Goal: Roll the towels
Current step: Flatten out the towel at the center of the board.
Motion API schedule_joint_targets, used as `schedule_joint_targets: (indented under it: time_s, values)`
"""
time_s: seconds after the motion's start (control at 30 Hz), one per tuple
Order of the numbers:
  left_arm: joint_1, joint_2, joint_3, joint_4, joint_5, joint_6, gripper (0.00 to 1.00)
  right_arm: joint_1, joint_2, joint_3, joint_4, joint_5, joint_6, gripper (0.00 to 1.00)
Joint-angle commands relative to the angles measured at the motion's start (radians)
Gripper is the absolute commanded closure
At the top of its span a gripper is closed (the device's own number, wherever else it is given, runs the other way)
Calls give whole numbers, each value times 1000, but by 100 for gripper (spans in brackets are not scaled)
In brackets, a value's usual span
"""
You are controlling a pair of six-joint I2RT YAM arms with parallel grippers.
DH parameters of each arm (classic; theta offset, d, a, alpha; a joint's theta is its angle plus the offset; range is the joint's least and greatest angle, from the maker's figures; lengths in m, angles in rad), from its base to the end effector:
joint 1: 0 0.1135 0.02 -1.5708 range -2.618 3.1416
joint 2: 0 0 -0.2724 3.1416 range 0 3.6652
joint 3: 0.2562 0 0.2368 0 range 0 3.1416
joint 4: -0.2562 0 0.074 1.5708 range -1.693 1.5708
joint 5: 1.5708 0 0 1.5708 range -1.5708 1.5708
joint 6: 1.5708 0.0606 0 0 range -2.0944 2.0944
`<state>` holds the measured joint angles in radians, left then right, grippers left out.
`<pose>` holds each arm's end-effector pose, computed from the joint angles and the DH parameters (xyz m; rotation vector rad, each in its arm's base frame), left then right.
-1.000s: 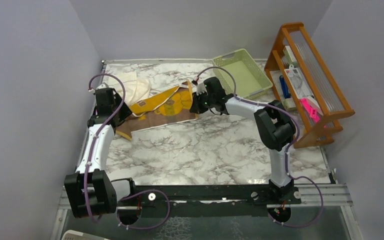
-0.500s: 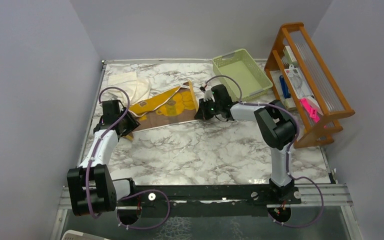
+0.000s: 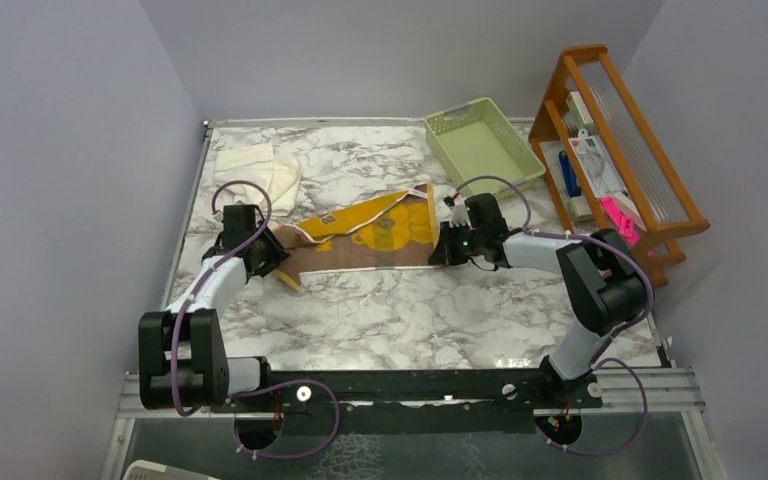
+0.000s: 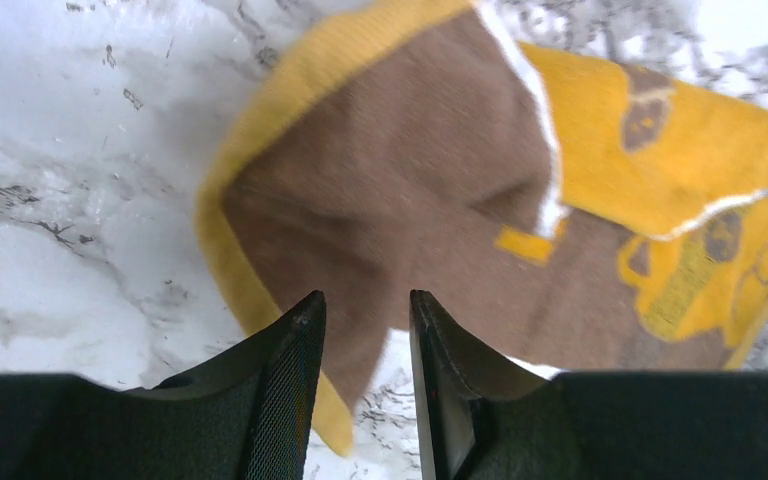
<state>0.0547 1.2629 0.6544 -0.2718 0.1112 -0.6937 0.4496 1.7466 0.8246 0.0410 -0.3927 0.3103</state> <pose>0.2452 0.0067 0.1879 -0.8632 2.3346 -0.4126 0.2931 0.1672 0.1352 -0.3559 2.5077 0.8033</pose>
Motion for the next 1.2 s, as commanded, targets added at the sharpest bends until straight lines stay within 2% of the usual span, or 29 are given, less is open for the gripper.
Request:
schedule_joint_targets:
  time_s: [0.0,0.27,0.43,0.57,0.7,0.87,0.97,1.07,1.17]
  values:
    - [-13,72,-37,34,-94,-50,62,-57,-27,-88,-200,-2,-3,100]
    - [-13,58,-105,82,-304,-186,61,-94,-116,-109,-233,-67,37,100]
    - [-14,43,-90,68,-510,-246,61,-143,-211,-137,-311,-81,51,100]
    - [-15,48,-96,85,-586,-266,61,-189,-281,-138,-384,-54,56,100]
    - [-15,50,-98,74,-604,-244,61,-243,-314,-128,-409,-50,69,96]
    - [-74,-82,-108,49,-591,-231,61,-237,-373,-88,-371,31,45,77]
    - [-106,-135,-95,96,-444,-125,61,-169,-348,-6,-360,131,36,62]
    - [-113,-116,-18,56,-319,-42,59,-87,-277,104,-359,205,36,51]
    - [-113,-51,72,-20,-265,17,56,-51,-202,175,-335,212,45,47]
